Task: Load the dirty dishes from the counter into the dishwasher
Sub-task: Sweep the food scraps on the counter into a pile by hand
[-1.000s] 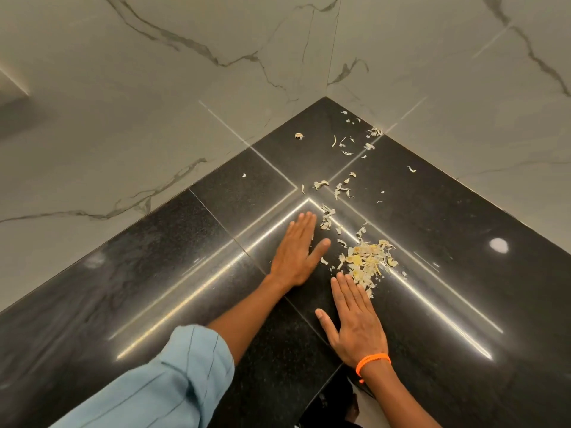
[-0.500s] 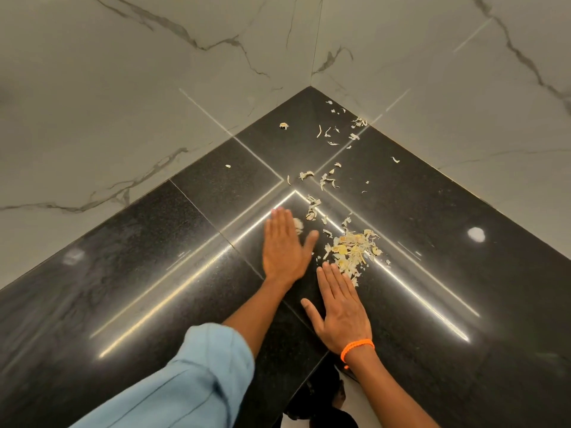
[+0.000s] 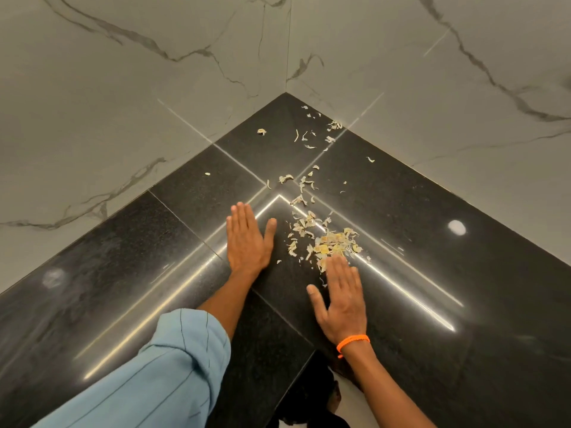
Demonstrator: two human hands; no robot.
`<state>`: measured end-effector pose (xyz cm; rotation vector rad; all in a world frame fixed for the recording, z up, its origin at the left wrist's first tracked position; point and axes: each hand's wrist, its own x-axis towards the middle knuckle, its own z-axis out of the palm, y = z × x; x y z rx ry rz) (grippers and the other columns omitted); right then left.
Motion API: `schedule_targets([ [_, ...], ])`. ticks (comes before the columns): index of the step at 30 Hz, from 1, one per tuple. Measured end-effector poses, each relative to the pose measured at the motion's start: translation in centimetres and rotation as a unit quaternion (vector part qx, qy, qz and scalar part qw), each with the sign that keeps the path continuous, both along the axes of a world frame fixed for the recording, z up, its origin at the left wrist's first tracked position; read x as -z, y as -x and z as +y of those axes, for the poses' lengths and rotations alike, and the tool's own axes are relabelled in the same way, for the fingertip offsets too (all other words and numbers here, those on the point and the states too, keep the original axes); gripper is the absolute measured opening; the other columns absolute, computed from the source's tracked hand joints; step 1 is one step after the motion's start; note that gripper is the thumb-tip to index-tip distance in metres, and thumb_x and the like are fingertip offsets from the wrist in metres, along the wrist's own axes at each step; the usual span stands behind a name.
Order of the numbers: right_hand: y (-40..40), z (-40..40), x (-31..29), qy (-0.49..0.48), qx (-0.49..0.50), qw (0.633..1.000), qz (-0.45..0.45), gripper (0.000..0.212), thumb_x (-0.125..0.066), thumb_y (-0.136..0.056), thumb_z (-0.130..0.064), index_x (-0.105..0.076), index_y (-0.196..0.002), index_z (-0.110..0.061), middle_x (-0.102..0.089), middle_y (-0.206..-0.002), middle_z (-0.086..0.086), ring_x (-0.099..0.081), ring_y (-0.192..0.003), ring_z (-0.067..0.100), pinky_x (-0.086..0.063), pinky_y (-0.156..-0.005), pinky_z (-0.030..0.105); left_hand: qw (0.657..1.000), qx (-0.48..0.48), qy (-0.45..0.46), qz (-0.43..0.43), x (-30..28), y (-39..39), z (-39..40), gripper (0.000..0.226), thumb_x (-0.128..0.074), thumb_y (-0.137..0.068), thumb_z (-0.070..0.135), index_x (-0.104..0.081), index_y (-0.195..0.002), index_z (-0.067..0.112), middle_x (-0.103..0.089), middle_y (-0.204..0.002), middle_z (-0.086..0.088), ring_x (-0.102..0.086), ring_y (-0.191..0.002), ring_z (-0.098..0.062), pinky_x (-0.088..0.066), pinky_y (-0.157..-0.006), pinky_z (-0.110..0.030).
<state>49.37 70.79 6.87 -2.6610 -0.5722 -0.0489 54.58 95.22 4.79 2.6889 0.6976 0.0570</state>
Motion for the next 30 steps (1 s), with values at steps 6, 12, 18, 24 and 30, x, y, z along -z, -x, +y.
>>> schedule_targets([
  [6, -6.1, -2.6, 1.2, 0.03, 0.227, 0.971, 0.071, 0.083, -0.014, -0.099, -0.07, -0.003, -0.159, -0.013, -0.006, -0.167, 0.009, 0.001, -0.154, 0.019, -0.012, -0.126, 0.045, 0.999, -0.047, -0.017, 0.017, 0.0, -1.7, 0.5, 0.093, -0.005, -0.099, 0.074, -0.004, -0.161, 0.004, -0.004, -0.17, -0.015, 0.002, -0.158, -0.026, -0.005, -0.128, -0.046],
  [12, -10.6, 1.2, 0.9, 0.063, 0.197, 0.974, 0.096, 0.091, -0.004, -0.095, -0.076, 0.0, -0.158, -0.01, 0.001, -0.166, 0.01, 0.006, -0.154, 0.022, -0.004, -0.126, 0.044, 0.999, -0.025, -0.04, 0.025, -0.1, -3.8, 1.0, 0.094, -0.005, -0.099, 0.074, -0.005, -0.161, 0.004, -0.006, -0.17, -0.015, 0.0, -0.158, -0.026, -0.005, -0.129, -0.046],
  [18, -13.9, 4.0, 0.5, -0.016, -0.04, 0.992, 0.117, 0.082, -0.022, -0.097, -0.074, 0.0, -0.16, -0.025, 0.0, -0.166, -0.005, 0.007, -0.153, 0.007, -0.001, -0.126, 0.036, 0.999, -0.016, -0.048, 0.013, -0.1, -6.4, 2.1, 0.093, -0.006, -0.099, 0.074, -0.007, -0.162, 0.005, -0.007, -0.17, -0.015, -0.002, -0.158, -0.026, -0.007, -0.128, -0.046],
  [24, -22.1, -0.5, 1.4, 0.053, 0.14, 0.987, 0.061, 0.079, -0.008, -0.1, -0.068, -0.005, -0.159, -0.015, -0.008, -0.166, 0.007, -0.002, -0.154, 0.02, -0.01, -0.126, 0.045, 0.998, -0.043, -0.048, 0.0, -0.1, -9.5, 3.1, 0.095, -0.005, -0.098, 0.075, -0.007, -0.162, 0.004, -0.009, -0.169, -0.014, -0.004, -0.158, -0.025, -0.008, -0.129, -0.044],
  [30, -30.3, -0.4, 1.8, 0.087, 0.126, 0.987, 0.047, 0.089, -0.005, -0.096, -0.073, -0.005, -0.159, -0.011, -0.004, -0.167, 0.007, -0.002, -0.154, 0.02, -0.007, -0.126, 0.043, 0.997, -0.056, -0.048, 0.008, -0.2, -12.3, 4.0, 0.096, -0.007, -0.098, 0.076, -0.007, -0.161, 0.004, -0.008, -0.169, -0.015, -0.003, -0.158, -0.026, -0.007, -0.129, -0.044],
])
